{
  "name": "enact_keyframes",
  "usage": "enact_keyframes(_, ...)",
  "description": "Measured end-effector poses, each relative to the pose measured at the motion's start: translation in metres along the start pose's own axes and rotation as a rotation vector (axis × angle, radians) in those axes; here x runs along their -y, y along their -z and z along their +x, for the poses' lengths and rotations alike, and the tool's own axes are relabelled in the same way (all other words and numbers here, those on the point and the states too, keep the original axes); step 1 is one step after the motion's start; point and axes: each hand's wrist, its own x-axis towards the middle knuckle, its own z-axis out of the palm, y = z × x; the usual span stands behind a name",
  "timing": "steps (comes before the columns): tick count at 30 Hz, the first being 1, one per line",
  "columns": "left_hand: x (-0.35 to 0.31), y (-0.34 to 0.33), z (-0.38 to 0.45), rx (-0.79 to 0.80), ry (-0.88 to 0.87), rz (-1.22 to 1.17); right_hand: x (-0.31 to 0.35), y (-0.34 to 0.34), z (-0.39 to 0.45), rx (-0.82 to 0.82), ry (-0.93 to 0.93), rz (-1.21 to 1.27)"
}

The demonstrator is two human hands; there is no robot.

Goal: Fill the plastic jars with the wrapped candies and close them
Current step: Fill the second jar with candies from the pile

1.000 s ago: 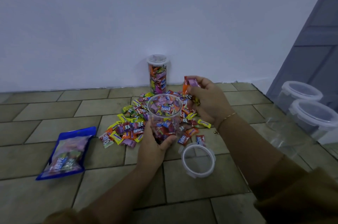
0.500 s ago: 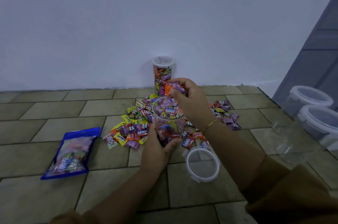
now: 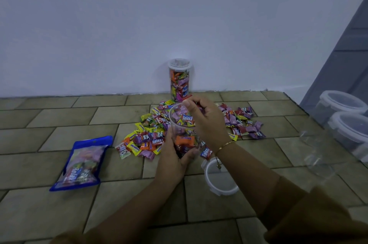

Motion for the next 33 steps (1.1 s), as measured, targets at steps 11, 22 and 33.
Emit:
enact_keyframes(11,0.021,0.054,0.014,-0.201,0.018,0.551,-0.004,-0.002,-0.006,0.021,-0.111,0.144)
enact_keyframes(22,0.043,0.087,0.043,-0.124,0.151,1.017,-0.03,-0.005,-0.027,0.21,-0.278,0.167)
enact_keyframes(33,0.03,0.086,0.055,-0.253,0.142,0.592,-0.033,-0.009,-0.035,0.142,-0.224,0.148)
